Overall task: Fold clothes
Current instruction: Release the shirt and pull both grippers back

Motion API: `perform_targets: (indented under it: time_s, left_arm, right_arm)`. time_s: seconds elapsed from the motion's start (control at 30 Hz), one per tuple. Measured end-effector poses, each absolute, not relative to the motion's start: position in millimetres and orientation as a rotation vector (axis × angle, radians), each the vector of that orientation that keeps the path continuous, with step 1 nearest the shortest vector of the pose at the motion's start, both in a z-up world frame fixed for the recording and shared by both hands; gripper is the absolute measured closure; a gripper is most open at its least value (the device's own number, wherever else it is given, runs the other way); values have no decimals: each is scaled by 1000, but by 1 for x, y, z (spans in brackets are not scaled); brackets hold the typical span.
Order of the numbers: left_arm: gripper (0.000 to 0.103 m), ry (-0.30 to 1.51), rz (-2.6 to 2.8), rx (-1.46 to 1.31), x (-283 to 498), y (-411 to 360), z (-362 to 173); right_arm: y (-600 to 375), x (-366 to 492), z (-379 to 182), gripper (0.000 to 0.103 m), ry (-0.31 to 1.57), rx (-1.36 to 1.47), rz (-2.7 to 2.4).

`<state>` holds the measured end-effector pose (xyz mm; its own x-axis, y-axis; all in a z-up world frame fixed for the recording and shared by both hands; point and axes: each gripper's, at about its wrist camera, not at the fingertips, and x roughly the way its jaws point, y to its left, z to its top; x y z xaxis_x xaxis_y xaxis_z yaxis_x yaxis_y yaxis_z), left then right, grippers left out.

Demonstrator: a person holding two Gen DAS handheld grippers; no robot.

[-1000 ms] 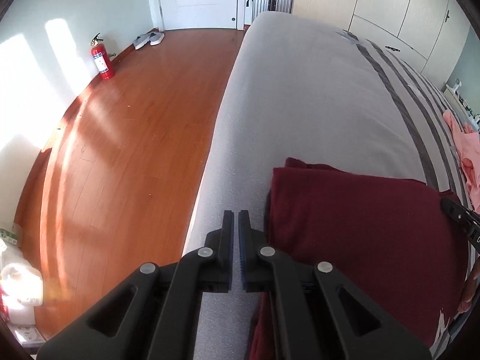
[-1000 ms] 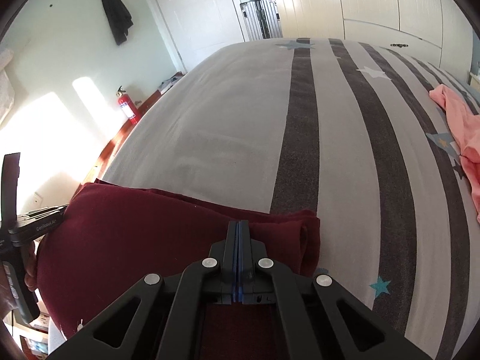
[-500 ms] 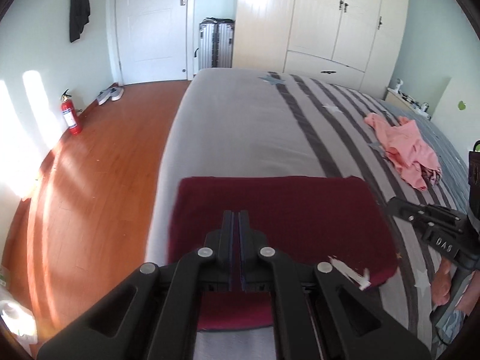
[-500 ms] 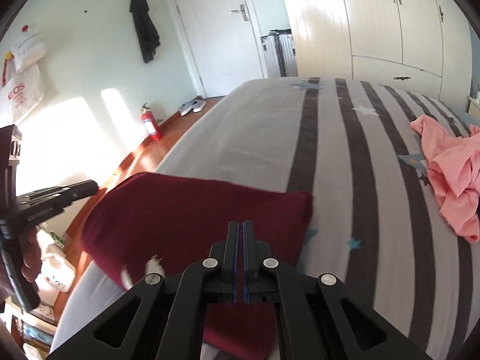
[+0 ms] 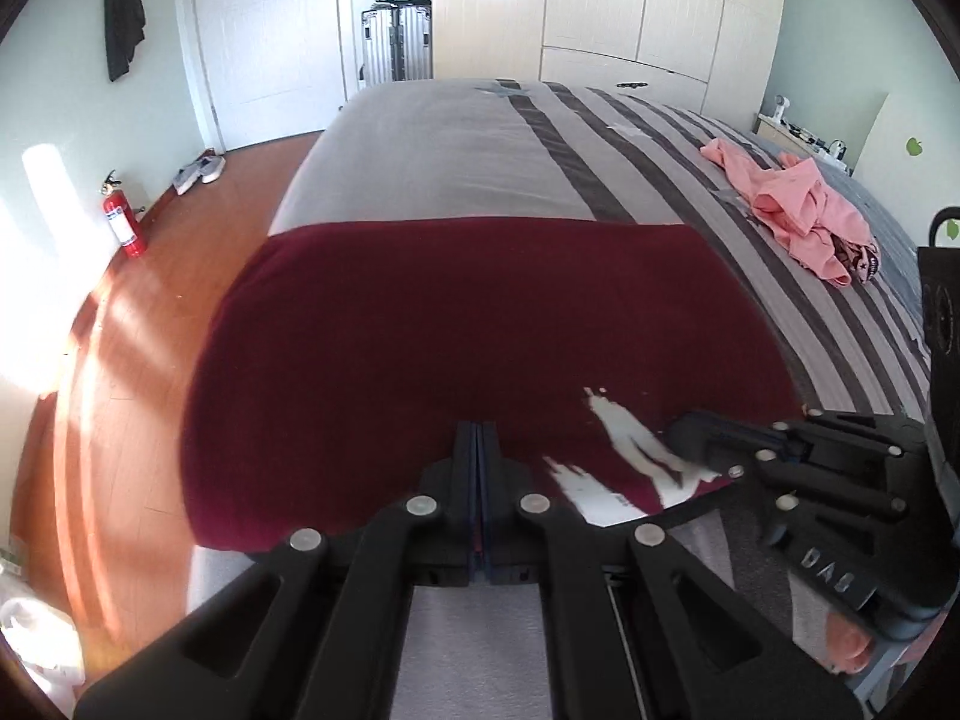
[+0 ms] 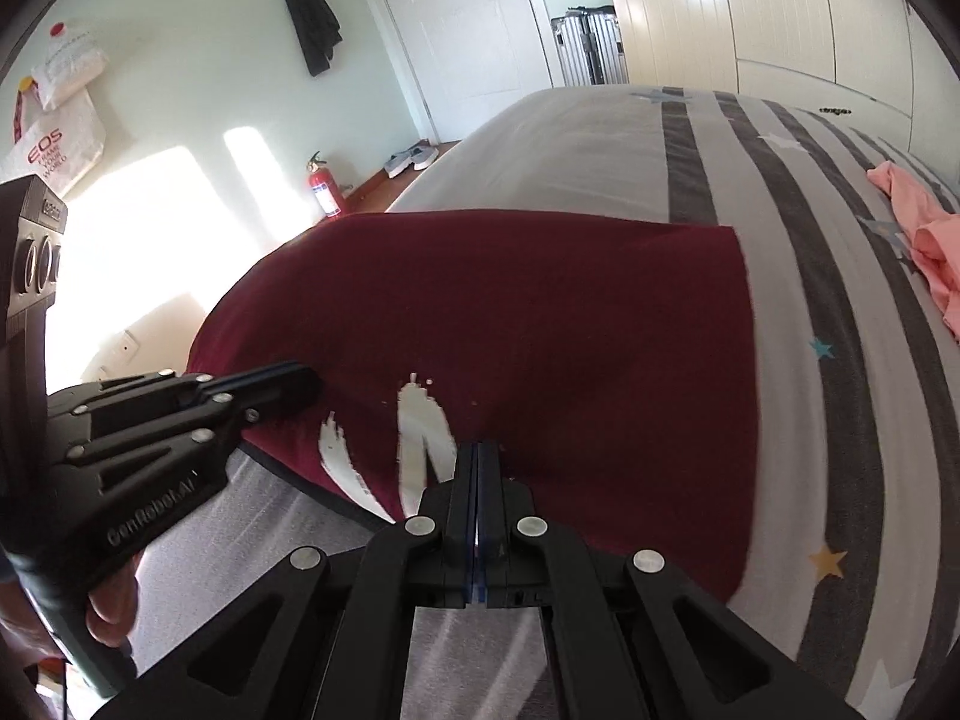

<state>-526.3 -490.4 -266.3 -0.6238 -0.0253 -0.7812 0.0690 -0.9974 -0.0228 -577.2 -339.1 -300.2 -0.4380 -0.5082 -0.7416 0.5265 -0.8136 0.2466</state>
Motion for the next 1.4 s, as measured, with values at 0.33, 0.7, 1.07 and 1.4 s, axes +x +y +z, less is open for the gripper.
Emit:
perform_targets:
  time_s: [0.33,0.7,1.07,1.4]
  left_arm:
    - [101,117,-2697,1289,-518,-542,-253]
    - [101,122,-2624,1345,-516,-562,-275]
    - [101,148,-2570,1262,-440,-542,-226]
    - [39,302,-2570,1174,-301,-414,-170]
  right_arm:
    - [-294,-583,-298,103,70,1146,-2312]
    - [-264,-582,-308,103,67,1221,-2357]
    - [-217,-549,-265,103,83,1170,-2355]
    - [-155,-452,-214,54,73,1137,-2314]
